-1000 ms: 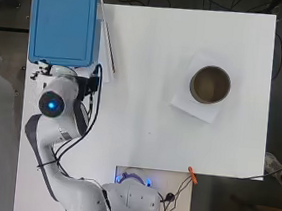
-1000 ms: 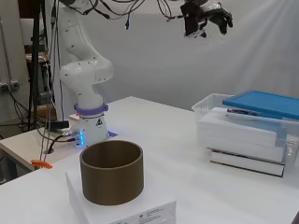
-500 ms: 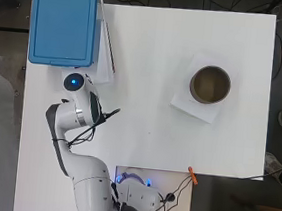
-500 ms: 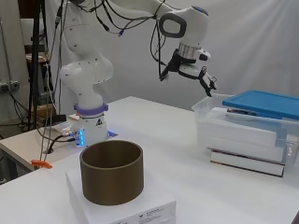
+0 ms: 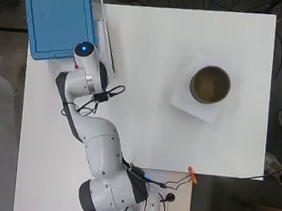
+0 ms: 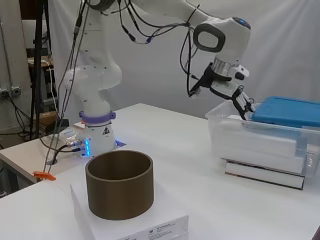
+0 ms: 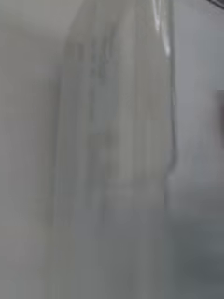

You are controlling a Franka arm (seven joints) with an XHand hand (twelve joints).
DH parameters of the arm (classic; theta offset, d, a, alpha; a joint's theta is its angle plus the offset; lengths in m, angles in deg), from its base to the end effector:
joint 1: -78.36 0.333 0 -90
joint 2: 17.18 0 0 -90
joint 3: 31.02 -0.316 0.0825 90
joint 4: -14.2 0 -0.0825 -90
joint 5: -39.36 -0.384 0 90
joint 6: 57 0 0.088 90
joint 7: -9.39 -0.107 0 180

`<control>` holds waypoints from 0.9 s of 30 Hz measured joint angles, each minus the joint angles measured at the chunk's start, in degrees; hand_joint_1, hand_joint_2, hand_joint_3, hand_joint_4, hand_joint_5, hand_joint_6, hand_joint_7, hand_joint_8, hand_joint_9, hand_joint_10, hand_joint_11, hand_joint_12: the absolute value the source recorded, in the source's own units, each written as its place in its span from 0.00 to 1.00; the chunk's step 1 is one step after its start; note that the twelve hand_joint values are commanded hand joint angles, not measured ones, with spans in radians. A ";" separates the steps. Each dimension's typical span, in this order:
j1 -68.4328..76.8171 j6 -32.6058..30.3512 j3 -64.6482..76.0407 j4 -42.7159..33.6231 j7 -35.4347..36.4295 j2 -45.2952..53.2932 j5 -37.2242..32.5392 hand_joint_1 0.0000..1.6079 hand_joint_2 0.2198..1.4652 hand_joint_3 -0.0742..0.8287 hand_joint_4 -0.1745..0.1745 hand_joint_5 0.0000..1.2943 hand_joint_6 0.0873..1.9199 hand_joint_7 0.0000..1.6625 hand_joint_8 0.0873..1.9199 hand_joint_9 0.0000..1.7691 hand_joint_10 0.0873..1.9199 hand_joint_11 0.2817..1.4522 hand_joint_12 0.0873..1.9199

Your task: Teleoperate dual arm-hand system to remove items from a box

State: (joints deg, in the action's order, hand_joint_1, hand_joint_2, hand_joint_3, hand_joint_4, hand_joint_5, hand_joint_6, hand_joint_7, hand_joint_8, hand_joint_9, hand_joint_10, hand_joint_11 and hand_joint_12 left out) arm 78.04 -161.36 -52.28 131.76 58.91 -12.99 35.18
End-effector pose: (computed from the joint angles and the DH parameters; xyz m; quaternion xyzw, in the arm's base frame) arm 0.4909 0.1923 0.3847 -0.8141 -0.5594 0.1326 0.0820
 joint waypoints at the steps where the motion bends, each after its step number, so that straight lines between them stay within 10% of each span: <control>1: 0.38 0.43 1.15 -2.52 0.01 2.45 1.78 0.02 0.71 0.09 0.48 0.35 0.00 0.40 0.00 0.40 0.00 0.27 0.00; 14: 6.21 7.34 5.79 -31.62 6.39 20.57 25.81 0.01 0.68 0.07 0.52 0.33 0.00 0.22 0.00 0.19 0.00 0.10 0.00; 27: 6.55 -0.13 5.83 -10.57 15.63 9.46 14.43 0.08 0.56 0.06 0.47 0.27 0.00 0.22 0.00 0.22 0.00 0.12 0.00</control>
State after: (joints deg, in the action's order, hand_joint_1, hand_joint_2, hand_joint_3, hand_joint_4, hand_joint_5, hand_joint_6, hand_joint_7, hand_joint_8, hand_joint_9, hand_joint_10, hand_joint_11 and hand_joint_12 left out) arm 84.59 -161.49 -46.44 121.19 74.53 -3.52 49.61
